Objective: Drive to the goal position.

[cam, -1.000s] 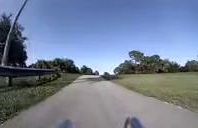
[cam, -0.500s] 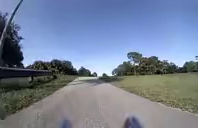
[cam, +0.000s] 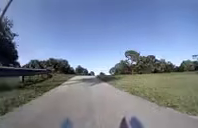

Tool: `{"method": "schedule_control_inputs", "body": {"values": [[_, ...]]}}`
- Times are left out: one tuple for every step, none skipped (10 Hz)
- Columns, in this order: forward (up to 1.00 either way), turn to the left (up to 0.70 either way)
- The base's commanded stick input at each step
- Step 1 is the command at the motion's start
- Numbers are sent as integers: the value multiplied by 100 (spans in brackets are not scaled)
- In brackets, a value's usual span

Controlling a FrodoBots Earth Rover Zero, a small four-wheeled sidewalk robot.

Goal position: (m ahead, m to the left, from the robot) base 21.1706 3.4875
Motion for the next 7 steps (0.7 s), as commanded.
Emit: {"method": "schedule_control_inputs", "body": {"values": [[85,34],[85,34],[85,34],[85,34],[85,22],[85,11],[85,0]]}}
